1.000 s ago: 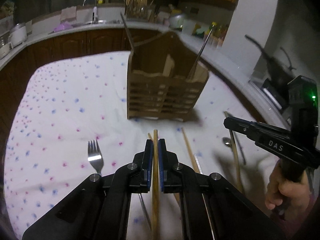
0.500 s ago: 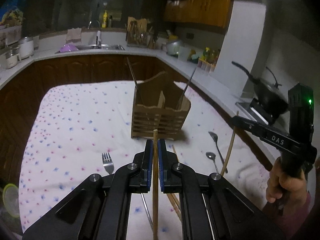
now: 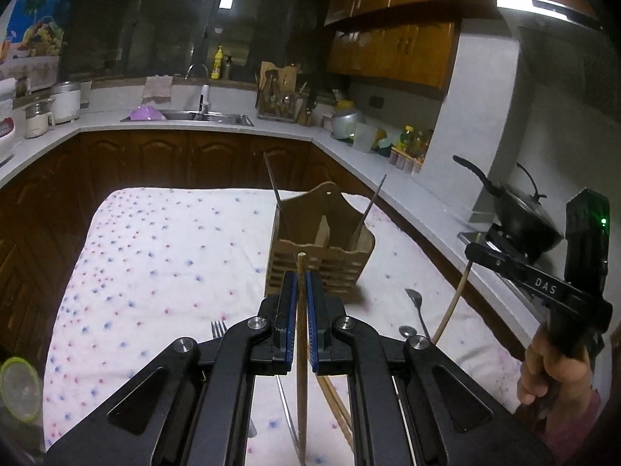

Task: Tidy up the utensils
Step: 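Lift the wooden chopsticks with both tools and carry them above the holder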

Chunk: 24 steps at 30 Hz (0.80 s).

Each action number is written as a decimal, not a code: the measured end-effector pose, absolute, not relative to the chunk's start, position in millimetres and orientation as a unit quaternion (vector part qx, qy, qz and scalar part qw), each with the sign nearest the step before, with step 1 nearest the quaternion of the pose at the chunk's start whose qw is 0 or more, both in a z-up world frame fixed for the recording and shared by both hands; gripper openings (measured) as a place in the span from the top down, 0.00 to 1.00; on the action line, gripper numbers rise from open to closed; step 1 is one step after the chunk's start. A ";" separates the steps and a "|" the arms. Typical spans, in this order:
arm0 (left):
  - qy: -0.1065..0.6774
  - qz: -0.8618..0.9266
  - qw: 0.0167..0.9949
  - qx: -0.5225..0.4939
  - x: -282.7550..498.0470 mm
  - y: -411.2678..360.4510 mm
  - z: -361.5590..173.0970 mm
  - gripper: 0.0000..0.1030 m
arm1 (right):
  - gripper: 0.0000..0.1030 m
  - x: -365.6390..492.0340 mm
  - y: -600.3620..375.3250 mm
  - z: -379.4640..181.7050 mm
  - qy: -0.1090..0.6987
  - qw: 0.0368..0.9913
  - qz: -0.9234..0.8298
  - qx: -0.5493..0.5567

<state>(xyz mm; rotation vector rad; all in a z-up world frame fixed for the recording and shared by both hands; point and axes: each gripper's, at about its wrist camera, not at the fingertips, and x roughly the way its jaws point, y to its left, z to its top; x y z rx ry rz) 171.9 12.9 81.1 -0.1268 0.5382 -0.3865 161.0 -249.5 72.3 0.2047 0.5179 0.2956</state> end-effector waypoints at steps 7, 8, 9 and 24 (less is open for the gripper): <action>0.251 -0.184 0.948 -0.066 172.1 15.1 85.4 0.96 | 0.95 163.5 -249.1 73.7 0.252 0.951 0.145 0.101; 0.248 -0.182 0.949 -0.065 171.8 15.4 86.2 0.96 | 0.95 164.0 -249.0 74.7 0.250 0.952 0.144 0.101; 0.245 -0.179 0.951 -0.064 172.0 15.2 87.5 0.96 | 0.95 164.3 -248.9 75.5 0.248 0.953 0.142 0.100; 0.185 -0.174 0.965 -0.064 185.5 13.5 120.6 0.96 | 0.95 176.0 -247.2 99.6 0.200 0.965 0.136 0.097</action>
